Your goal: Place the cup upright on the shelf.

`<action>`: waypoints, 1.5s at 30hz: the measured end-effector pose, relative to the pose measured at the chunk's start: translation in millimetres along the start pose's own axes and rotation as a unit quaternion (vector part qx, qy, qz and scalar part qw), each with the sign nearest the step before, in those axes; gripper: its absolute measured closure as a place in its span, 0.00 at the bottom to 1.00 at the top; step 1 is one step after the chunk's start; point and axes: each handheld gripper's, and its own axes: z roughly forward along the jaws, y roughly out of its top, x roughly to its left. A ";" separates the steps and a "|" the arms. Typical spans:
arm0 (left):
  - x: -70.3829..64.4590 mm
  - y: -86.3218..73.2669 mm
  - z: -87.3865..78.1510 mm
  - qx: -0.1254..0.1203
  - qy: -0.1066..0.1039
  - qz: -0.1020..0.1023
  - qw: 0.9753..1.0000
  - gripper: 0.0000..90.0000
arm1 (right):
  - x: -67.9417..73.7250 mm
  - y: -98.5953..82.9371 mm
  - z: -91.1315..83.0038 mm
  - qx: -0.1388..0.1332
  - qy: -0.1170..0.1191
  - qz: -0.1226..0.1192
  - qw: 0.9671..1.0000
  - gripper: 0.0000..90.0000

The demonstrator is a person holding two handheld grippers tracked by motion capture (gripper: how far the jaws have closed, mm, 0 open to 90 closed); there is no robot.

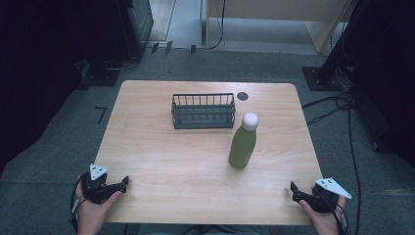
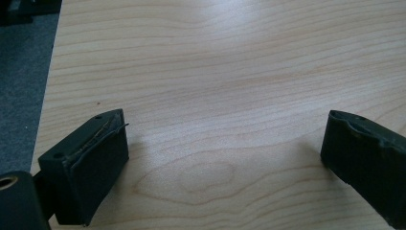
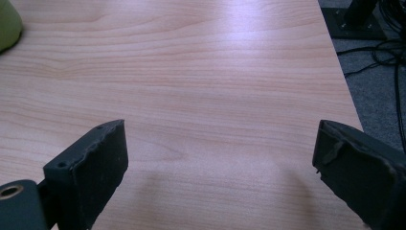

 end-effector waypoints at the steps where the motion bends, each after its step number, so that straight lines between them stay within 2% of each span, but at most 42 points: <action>1: 0.0 0.0 0.0 0.000 0.000 0.000 1.000 0.03 | 0.4 0.3 0.1 0.002 0.001 0.000 1.000 0.06; 5: 0.0 0.0 0.0 0.000 0.000 0.000 1.000 0.03 | 0.8 1.9 0.0 0.000 0.003 0.004 1.000 0.06; 12: -0.1 0.0 0.1 0.000 0.000 0.000 1.000 0.03 | 7.1 6.4 2.3 0.002 0.013 -0.006 1.000 0.06; 31: 0.3 0.0 -0.1 0.001 0.002 -0.001 1.000 0.03 | 45.9 33.3 6.9 -0.011 0.060 -0.041 0.997 0.06; 45: 0.3 0.0 -0.1 0.000 0.002 -0.001 1.000 0.03 | 72.4 50.8 10.5 -0.023 0.094 -0.051 0.994 0.06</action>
